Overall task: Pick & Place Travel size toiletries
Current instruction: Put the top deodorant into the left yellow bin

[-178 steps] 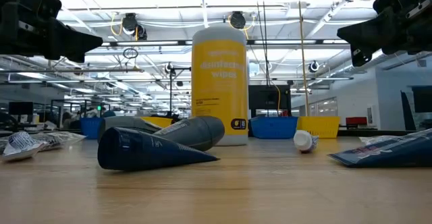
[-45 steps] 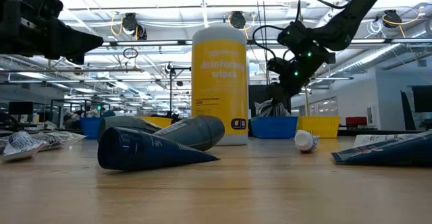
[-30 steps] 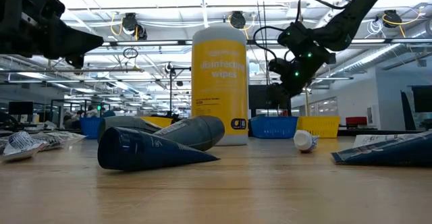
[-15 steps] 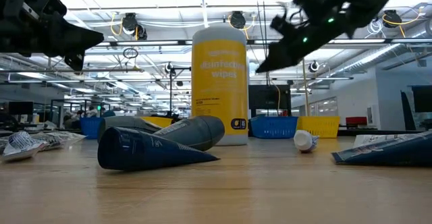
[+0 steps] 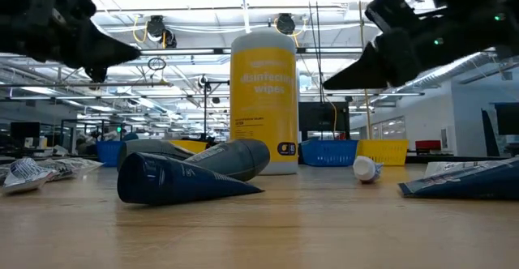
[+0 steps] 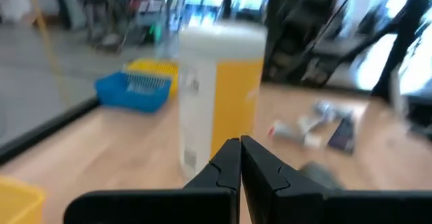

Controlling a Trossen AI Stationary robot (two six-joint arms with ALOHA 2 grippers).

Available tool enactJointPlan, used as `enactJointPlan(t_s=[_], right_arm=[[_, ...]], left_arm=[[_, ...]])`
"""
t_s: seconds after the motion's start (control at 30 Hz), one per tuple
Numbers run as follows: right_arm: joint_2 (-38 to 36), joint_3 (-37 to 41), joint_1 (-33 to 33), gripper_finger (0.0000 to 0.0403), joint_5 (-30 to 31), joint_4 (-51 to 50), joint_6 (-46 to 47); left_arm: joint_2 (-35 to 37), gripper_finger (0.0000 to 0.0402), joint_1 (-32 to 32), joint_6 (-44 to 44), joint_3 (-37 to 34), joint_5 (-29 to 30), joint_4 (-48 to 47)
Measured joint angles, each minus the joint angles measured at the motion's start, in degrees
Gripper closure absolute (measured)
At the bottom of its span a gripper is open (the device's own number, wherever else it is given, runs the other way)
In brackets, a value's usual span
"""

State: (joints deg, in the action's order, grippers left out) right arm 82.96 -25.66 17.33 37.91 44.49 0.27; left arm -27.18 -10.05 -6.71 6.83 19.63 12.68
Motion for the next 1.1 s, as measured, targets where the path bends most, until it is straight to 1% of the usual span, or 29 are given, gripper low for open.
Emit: enactJointPlan(t_s=[0.1, 0.13, 0.2, 0.27, 0.3, 0.37, 0.4, 0.47, 0.5, 0.57, 0.63, 0.7, 0.87, 0.93, 1.0, 1.1], right_arm=[[3.0, 0.0, 2.6, 0.0285, 6.2, 0.5, 3.1], [4.2, 0.0, 3.0, 0.0286, 7.6, 0.9, 4.1], [6.2, 0.1, 3.2, 0.0287, 9.8, 0.7, 6.6], [8.7, 0.5, 3.2, 0.0287, 10.4, 1.4, 9.6], [9.8, 0.6, 3.2, 0.0287, 10.4, 2.1, 11.0], [12.1, 1.2, 3.3, 0.0288, 11.7, 4.4, 12.5], [13.6, 1.2, 3.3, 0.0288, 12.6, 6.5, 12.7], [16.1, 1.4, 3.4, 0.0291, 14.1, 10.7, 12.3], [17.4, 1.4, 3.7, 0.0292, 14.8, 13.0, 11.5], [19.9, 1.4, 3.8, 0.0295, 14.7, 17.4, 9.8], [22.0, 1.4, 3.8, 0.0298, 14.7, 21.1, 9.3], [24.0, 1.4, 3.8, 0.0301, 14.7, 24.1, 9.2], [27.5, 1.4, 4.1, 0.0306, 14.6, 26.6, 10.5], [28.2, 1.4, 4.2, 0.0308, 14.6, 26.5, 11.0], [28.7, 1.4, 4.2, 0.0308, 14.5, 26.7, 11.4], [28.7, 1.4, 4.2, 0.0308, 14.5, 26.7, 11.7]], left_arm=[[-9.5, 0.0394, -4.3, -2.9, 7.3, 5.4, -8.0], [-12.7, 0.0394, -5.5, -3.9, 10.1, 6.4, -11.0], [-19.0, 0.0394, -7.5, -6.1, 15.6, 6.7, -17.2], [-24.8, 0.0394, -8.7, -8.8, 20.6, 4.1, -20.5], [-27.3, 0.0394, -9.0, -11.4, 22.3, 1.3, -20.8], [-31.9, 0.0394, -9.2, -16.7, 24.7, -5.9, -18.9], [-34.0, 0.0394, -9.1, -17.9, 25.5, -8.1, -16.4], [-38.1, 0.0393, -8.7, -20.7, 26.6, -9.3, -12.2], [-40.0, 0.0392, -8.5, -22.1, 27.4, -9.7, -11.7], [-43.0, 0.0381, -8.3, -23.0, 29.0, -10.7, -14.5], [-45.9, 0.0358, -8.4, -23.0, 31.3, -11.1, -17.2], [-48.2, 0.0323, -8.5, -23.0, 33.1, -11.3, -18.8], [-54.9, 0.0202, -9.8, -21.6, 36.8, -11.0, -18.6], [-58.5, 0.0156, -10.5, -23.5, 37.5, -10.8, -18.7], [-62.3, 0.012, -10.9, -27.0, 38.6, -10.6, -20.1], [-66.3, 0.0091, -11.1, -33.4, 41.4, -7.8, -23.8]])
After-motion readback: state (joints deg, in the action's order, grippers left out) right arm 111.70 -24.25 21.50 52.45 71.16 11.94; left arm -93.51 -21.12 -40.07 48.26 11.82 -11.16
